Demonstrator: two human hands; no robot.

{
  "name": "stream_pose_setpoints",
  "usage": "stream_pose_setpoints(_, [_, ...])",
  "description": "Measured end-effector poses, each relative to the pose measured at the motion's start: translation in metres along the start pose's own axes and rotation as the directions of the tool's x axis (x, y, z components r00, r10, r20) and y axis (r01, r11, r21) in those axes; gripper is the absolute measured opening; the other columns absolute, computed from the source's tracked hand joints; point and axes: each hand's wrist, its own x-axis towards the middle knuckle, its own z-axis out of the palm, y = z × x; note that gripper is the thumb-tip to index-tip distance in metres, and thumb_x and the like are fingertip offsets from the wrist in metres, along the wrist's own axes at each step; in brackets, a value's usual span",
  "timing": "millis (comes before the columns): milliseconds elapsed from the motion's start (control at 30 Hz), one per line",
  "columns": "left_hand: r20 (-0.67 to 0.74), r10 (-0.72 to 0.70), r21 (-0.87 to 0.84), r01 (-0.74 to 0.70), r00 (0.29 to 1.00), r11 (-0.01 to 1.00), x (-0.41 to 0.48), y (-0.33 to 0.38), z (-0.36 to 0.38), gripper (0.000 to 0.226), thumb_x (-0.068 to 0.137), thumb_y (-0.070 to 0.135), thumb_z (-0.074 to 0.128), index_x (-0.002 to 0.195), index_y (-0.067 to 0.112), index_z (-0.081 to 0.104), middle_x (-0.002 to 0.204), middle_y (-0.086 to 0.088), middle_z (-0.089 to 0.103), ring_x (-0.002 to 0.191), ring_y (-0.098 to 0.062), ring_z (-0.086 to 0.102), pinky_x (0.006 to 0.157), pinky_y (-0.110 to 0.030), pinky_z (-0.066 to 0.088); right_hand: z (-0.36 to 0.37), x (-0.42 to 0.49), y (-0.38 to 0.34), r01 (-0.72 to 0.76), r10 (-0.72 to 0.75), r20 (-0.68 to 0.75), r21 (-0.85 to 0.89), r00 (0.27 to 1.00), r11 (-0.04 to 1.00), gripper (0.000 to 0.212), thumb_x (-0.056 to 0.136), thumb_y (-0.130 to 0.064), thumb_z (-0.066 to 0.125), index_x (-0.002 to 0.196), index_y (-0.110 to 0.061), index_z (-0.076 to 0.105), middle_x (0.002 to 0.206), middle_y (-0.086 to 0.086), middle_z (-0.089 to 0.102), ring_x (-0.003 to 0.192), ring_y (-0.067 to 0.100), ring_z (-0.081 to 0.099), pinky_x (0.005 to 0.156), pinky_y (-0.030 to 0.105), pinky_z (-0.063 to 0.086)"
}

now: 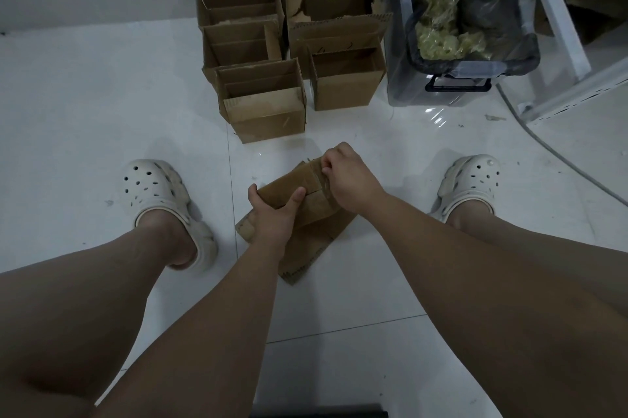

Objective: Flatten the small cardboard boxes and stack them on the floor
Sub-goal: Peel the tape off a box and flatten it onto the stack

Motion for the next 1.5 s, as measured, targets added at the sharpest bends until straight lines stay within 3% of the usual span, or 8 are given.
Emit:
stream_pose_setpoints(267, [-0.012, 0.017, 0.055, -0.016, 1.0, 0.998, 0.0, 0.005, 0.009, 0.105, 0.067, 0.063, 0.07, 0.146, 0.033, 0.008, 0.143, -0.009, 0.038, 0.125, -0.032, 0.042, 0.093, -0.042, 0.039, 0.006, -0.015, 0.003, -0.123, 0.125, -0.028, 0.068, 0.992, 0.99, 0.009, 0.096, -0.008, 0.037, 0.091, -0.015, 0.039, 0.086, 0.006, 0.047, 0.075, 0.02, 0.045, 0.06, 0.027, 0.028])
stream_pose_setpoints(367, [-0.022, 0.012, 0.078, -0.01, 1.0, 0.997, 0.001, 0.006, 0.009, 0.105, 0.067, 0.065, 0.069, 0.146, 0.034, 0.008, 0.141, -0.01, 0.039, 0.124, -0.034, 0.042, 0.092, -0.043, 0.038, 0.008, -0.021, 0.003, -0.138, 0.149, -0.101, 0.11, 0.984, 0.984, 0.009, 0.098, -0.011, 0.036, 0.092, -0.014, 0.042, 0.083, 0.007, 0.052, 0.075, 0.023, 0.051, 0.057, 0.03, 0.034])
stream_pose_setpoints(500, [-0.025, -0.014, 0.031, 0.014, 1.0, 0.999, 0.004, 0.009, 0.009, 0.104, 0.067, 0.065, 0.069, 0.146, 0.035, 0.01, 0.14, -0.011, 0.04, 0.123, -0.034, 0.042, 0.087, -0.039, 0.036, 0.014, -0.03, 0.001, -0.161, 0.184, -0.236, 0.115, 0.954, 0.98, 0.02, 0.098, -0.013, 0.044, 0.114, -0.008, 0.056, 0.096, 0.01, 0.066, 0.087, 0.026, 0.062, 0.076, 0.037, 0.051])
stream_pose_setpoints(600, [-0.022, -0.023, -0.008, 0.022, 1.0, 1.0, 0.005, 0.007, 0.007, 0.103, 0.067, 0.065, 0.069, 0.147, 0.034, 0.01, 0.139, -0.011, 0.04, 0.122, -0.034, 0.042, 0.083, -0.036, 0.033, 0.018, -0.03, -0.004, -0.148, 0.183, -0.27, 0.145, 0.945, 0.978, 0.034, 0.097, -0.013, 0.046, 0.131, -0.01, 0.054, 0.111, 0.009, 0.068, 0.101, 0.024, 0.062, 0.088, 0.035, 0.05])
stream_pose_setpoints(733, [-0.016, -0.032, -0.015, 0.032, 0.999, 0.999, 0.006, 0.006, 0.005, 0.103, 0.067, 0.065, 0.069, 0.146, 0.034, 0.01, 0.14, -0.01, 0.04, 0.124, -0.034, 0.041, 0.087, -0.039, 0.036, 0.016, -0.021, -0.005, -0.143, 0.164, -0.234, 0.106, 0.958, 0.984, 0.034, 0.099, -0.017, 0.044, 0.13, -0.013, 0.058, 0.123, 0.008, 0.062, 0.111, 0.021, 0.056, 0.094, 0.026, 0.04])
stream_pose_setpoints(1233, [0.002, -0.005, -0.008, 0.005, 1.0, 1.0, 0.003, 0.008, 0.005, 0.104, 0.069, 0.063, 0.069, 0.147, 0.031, 0.009, 0.143, -0.008, 0.038, 0.126, -0.033, 0.041, 0.097, -0.044, 0.039, 0.015, -0.018, -0.002, -0.186, 0.199, -0.278, 0.072, 0.94, 0.98, 0.022, 0.098, -0.022, 0.047, 0.108, -0.013, 0.064, 0.104, 0.005, 0.062, 0.09, 0.019, 0.057, 0.073, 0.025, 0.04])
stream_pose_setpoints(1500, [-0.025, -0.049, 0.011, 0.049, 0.998, 0.999, 0.002, 0.012, 0.008, 0.105, 0.066, 0.067, 0.068, 0.147, 0.034, 0.009, 0.143, -0.01, 0.037, 0.127, -0.036, 0.039, 0.098, -0.047, 0.038, 0.014, -0.026, -0.006, -0.165, 0.176, -0.308, 0.06, 0.935, 0.984, 0.019, 0.099, -0.021, 0.043, 0.105, -0.012, 0.059, 0.08, 0.004, 0.062, 0.072, 0.021, 0.057, 0.062, 0.029, 0.04])
